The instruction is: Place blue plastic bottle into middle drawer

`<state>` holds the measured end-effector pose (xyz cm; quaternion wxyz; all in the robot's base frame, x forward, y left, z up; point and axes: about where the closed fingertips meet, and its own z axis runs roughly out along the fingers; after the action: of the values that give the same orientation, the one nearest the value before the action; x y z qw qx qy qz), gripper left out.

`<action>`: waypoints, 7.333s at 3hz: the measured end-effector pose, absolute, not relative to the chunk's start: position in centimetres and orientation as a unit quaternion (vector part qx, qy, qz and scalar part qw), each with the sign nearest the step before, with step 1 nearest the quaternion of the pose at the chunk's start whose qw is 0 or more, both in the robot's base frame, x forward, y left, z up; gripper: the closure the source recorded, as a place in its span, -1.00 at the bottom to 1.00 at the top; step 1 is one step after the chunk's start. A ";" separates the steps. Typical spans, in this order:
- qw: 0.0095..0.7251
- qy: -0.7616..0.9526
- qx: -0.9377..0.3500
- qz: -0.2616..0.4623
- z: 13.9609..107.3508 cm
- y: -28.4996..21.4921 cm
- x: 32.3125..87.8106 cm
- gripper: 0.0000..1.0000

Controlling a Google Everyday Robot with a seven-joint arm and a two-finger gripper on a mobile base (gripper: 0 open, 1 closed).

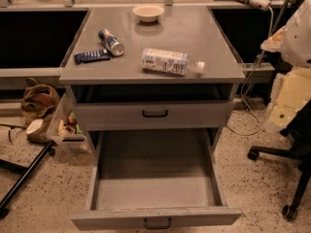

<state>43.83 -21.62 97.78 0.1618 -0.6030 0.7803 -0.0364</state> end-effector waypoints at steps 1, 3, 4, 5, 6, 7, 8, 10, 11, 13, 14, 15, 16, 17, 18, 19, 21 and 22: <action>0.167 0.780 -0.602 -0.035 97.8 -21.4 44.0 -1.00; 0.233 0.738 -0.632 -0.025 97.3 -13.5 54.7 -1.00; 0.256 0.722 -0.642 -0.015 95.6 -8.6 62.3 -1.00; 0.256 0.722 -0.642 -0.015 95.6 -8.6 62.3 -1.00; 0.265 0.719 -0.642 -0.017 95.0 -8.1 63.5 -1.00; 0.282 0.718 -0.636 -0.010 93.9 -7.2 66.8 -1.00; 0.292 0.725 -0.624 -0.002 91.9 -7.2 70.7 -1.00; 0.277 0.743 -0.609 0.019 87.8 -7.2 74.6 -1.00; 0.264 0.748 -0.608 0.035 86.0 -6.8 75.2 -1.00; 0.263 0.748 -0.608 0.035 85.9 -6.8 75.3 -0.17; 0.253 0.752 -0.608 0.035 85.9 -7.1 74.5 0.30; 0.275 0.749 -0.602 0.040 87.7 -8.3 71.3 0.79; 0.308 0.743 -0.592 0.048 89.1 -9.7 66.6 1.00; 0.330 0.754 -0.566 0.042 88.6 -11.9 61.7 1.00; 0.341 0.778 -0.525 0.043 85.5 -13.9 57.7 1.00; 0.346 0.804 -0.483 0.009 82.6 -15.1 55.3 1.00; 0.303 0.851 -0.430 -0.001 75.7 -15.5 54.2 1.00; 0.304 0.851 -0.428 0.002 75.1 -15.1 54.2 1.00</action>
Offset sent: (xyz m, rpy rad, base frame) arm 0.1176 0.0950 -0.0135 0.0939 -0.1254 0.1405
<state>54.16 -15.06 75.10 0.3039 -0.4284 0.8510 0.0022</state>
